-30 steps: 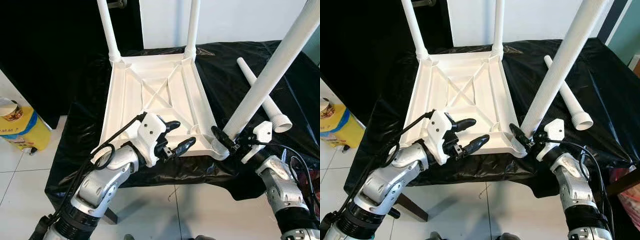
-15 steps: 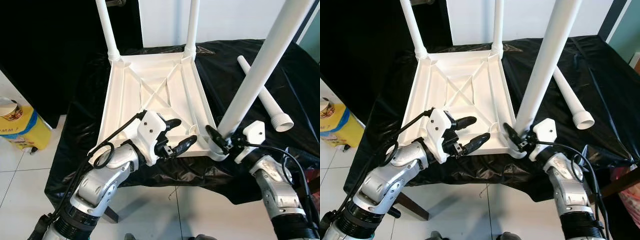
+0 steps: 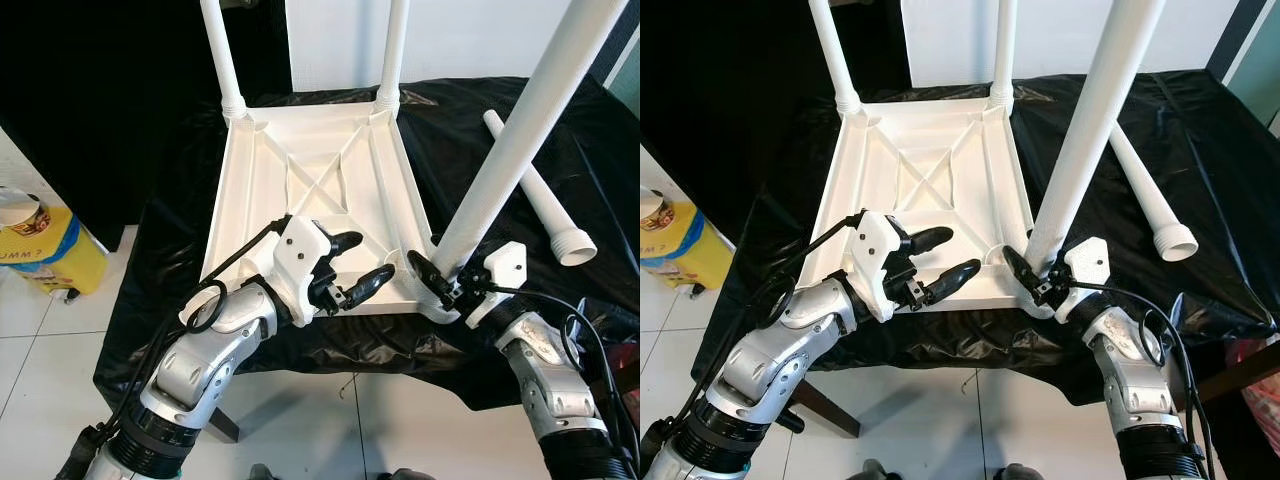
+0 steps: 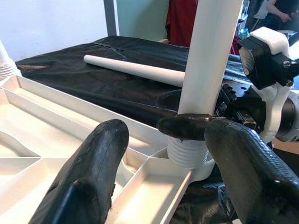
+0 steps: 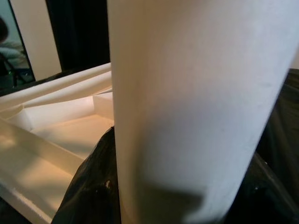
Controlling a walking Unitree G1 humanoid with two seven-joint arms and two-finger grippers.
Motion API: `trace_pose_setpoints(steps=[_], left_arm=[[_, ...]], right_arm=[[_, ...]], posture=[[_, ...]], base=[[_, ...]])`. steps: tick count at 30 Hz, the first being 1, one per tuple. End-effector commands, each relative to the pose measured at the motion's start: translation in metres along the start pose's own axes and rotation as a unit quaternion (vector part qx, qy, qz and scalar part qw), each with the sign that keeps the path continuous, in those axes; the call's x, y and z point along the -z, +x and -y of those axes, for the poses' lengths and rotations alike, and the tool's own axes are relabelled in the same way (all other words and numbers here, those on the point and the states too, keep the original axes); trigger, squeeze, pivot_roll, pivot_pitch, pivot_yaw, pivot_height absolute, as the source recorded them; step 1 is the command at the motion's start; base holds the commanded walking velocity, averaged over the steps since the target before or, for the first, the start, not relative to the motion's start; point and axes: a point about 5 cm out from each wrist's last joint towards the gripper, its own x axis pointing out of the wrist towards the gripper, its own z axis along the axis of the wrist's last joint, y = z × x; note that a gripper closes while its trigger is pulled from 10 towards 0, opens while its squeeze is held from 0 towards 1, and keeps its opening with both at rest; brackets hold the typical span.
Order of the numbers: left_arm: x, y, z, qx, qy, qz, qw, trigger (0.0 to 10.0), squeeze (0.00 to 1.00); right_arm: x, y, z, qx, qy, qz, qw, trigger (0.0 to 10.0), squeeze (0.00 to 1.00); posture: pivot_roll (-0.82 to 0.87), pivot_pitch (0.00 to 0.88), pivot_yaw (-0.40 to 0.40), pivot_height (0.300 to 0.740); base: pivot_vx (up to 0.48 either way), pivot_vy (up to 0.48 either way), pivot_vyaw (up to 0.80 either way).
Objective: Building children table
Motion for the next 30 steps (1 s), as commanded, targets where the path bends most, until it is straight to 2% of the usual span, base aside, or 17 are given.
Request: trace_pose_setpoints(steps=[1, 7, 16, 20, 22, 24, 30], left_arm=[[0.001, -0.001, 0.003, 0.034, -0.003, -0.004, 0.999, 10.0, 0.0], [0.001, -0.002, 0.003, 0.034, -0.004, -0.004, 0.999, 10.0, 0.0], [0.0, -0.003, 0.003, 0.035, -0.004, -0.004, 0.999, 10.0, 0.0], [-0.001, -0.003, 0.002, 0.035, -0.003, -0.005, 0.999, 10.0, 0.0], [-0.001, -0.003, 0.002, 0.035, -0.003, -0.005, 0.999, 10.0, 0.0], [-0.001, -0.003, 0.002, 0.035, -0.004, -0.005, 0.999, 10.0, 0.0], [-0.001, -0.004, 0.002, 0.034, -0.004, -0.005, 0.999, 10.0, 0.0]], right_arm=[[0.01, -0.009, 0.005, 0.024, 0.018, -0.024, 0.999, 10.0, 0.0], [0.022, -0.019, 0.009, 0.057, 0.028, -0.047, 0.997, 10.0, 0.0], [0.027, -0.025, 0.012, 0.073, 0.043, -0.057, 0.995, 10.0, 0.0], [0.032, -0.03, 0.004, 0.033, -0.001, -0.088, 0.996, 10.0, 0.0], [0.032, -0.03, 0.004, 0.033, -0.001, -0.088, 0.996, 10.0, 0.0], [0.035, -0.031, -0.001, 0.015, -0.032, -0.101, 0.994, 10.0, 0.0], [0.041, -0.032, -0.003, 0.012, -0.039, -0.115, 0.993, 10.0, 0.0]], posture=[[-0.02, 0.071, 0.029, 0.74], [-0.02, 0.074, 0.033, 0.74], [-0.02, 0.079, 0.04, 0.74], [-0.02, 0.082, 0.042, 0.74], [-0.02, 0.082, 0.042, 0.74], [-0.02, 0.082, 0.042, 0.74], [-0.01, 0.085, 0.043, 0.74]], base=[[0.0, 0.0, 0.0], [0.0, 0.0, 0.0], [0.0, 0.0, 0.0], [0.0, 0.0, 0.0], [0.0, 0.0, 0.0], [0.0, 0.0, 0.0], [0.0, 0.0, 0.0]])
